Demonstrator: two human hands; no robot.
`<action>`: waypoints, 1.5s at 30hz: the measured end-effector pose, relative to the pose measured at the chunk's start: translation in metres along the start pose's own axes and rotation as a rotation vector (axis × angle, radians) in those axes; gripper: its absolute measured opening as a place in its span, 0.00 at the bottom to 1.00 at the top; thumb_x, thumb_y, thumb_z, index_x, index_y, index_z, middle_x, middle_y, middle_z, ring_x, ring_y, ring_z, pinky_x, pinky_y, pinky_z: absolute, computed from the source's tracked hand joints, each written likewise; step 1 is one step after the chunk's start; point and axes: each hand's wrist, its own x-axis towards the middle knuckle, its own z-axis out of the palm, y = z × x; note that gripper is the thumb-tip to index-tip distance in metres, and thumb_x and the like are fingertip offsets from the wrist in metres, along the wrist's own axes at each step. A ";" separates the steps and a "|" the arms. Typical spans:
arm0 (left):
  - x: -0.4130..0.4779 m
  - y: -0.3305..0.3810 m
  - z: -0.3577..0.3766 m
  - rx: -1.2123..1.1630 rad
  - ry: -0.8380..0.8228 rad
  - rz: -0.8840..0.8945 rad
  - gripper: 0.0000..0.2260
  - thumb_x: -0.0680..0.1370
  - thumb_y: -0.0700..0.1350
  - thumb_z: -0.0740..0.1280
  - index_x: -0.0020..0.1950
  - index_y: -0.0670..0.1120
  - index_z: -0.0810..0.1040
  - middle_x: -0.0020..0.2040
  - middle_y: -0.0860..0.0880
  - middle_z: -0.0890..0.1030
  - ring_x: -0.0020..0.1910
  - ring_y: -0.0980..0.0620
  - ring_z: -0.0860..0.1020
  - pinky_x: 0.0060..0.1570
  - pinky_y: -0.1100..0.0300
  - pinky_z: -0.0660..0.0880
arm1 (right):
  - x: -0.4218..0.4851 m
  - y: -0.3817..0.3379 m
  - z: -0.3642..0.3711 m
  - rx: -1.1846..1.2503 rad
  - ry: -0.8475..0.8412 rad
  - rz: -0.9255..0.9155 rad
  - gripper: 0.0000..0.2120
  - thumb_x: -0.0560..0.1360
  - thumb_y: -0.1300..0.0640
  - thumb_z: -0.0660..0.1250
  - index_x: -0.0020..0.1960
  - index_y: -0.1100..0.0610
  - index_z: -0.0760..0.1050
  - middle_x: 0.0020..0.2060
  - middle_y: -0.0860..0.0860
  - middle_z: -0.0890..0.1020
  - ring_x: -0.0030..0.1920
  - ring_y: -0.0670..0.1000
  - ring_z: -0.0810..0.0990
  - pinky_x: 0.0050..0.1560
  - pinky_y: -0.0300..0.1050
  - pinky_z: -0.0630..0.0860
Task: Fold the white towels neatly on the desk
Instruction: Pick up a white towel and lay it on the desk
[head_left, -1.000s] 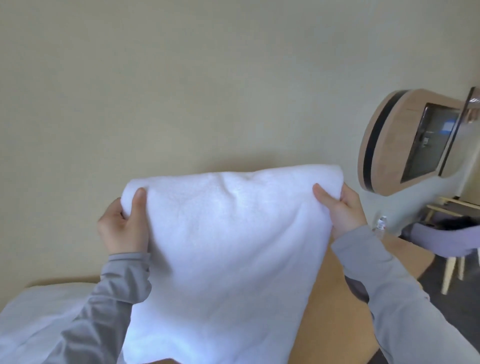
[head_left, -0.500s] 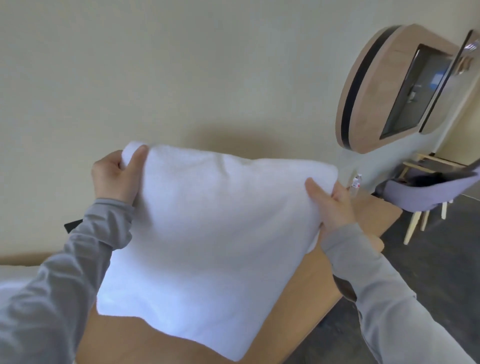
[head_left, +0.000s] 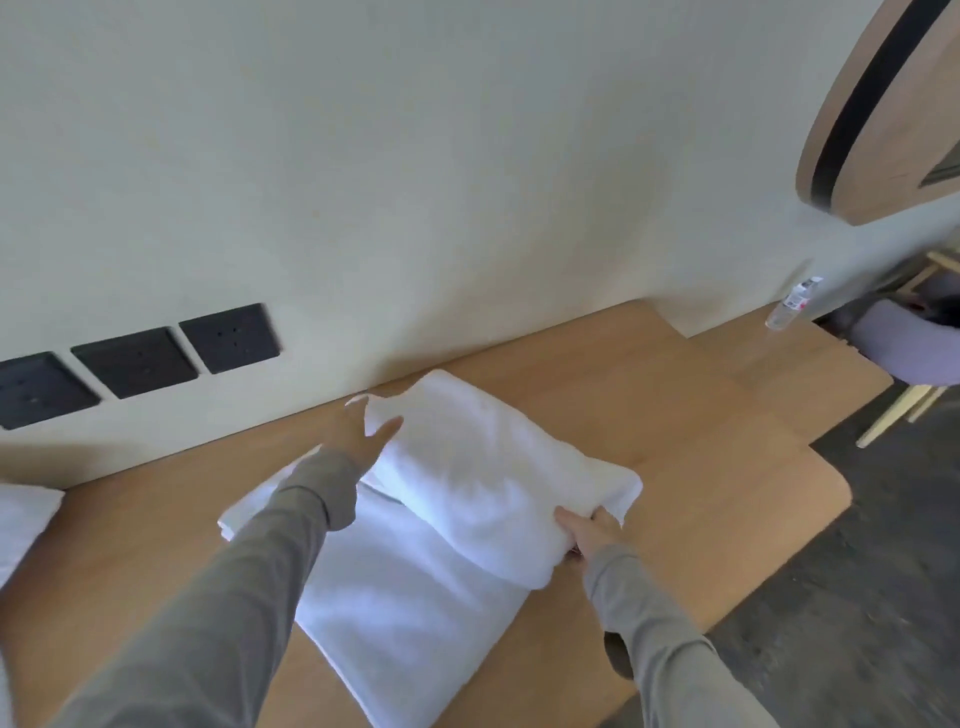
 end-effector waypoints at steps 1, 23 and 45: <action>-0.005 -0.011 0.011 -0.037 0.023 -0.035 0.31 0.78 0.53 0.64 0.75 0.40 0.58 0.75 0.41 0.60 0.74 0.44 0.58 0.72 0.53 0.54 | 0.010 0.002 -0.002 -0.046 -0.002 0.028 0.20 0.74 0.63 0.67 0.64 0.64 0.68 0.57 0.60 0.76 0.57 0.63 0.75 0.57 0.59 0.75; -0.099 -0.101 0.095 -0.509 0.540 -1.101 0.35 0.70 0.57 0.73 0.67 0.37 0.66 0.64 0.36 0.72 0.63 0.37 0.71 0.64 0.48 0.67 | 0.192 -0.080 -0.038 -0.774 -0.347 0.221 0.17 0.75 0.48 0.66 0.48 0.63 0.79 0.42 0.58 0.82 0.45 0.59 0.79 0.51 0.53 0.75; -0.118 -0.057 0.011 -0.102 0.635 -0.622 0.30 0.62 0.59 0.65 0.53 0.36 0.77 0.44 0.34 0.79 0.45 0.33 0.76 0.47 0.47 0.72 | 0.111 -0.099 -0.132 -1.560 0.159 -0.657 0.33 0.73 0.41 0.64 0.71 0.53 0.57 0.68 0.53 0.66 0.67 0.55 0.66 0.56 0.51 0.69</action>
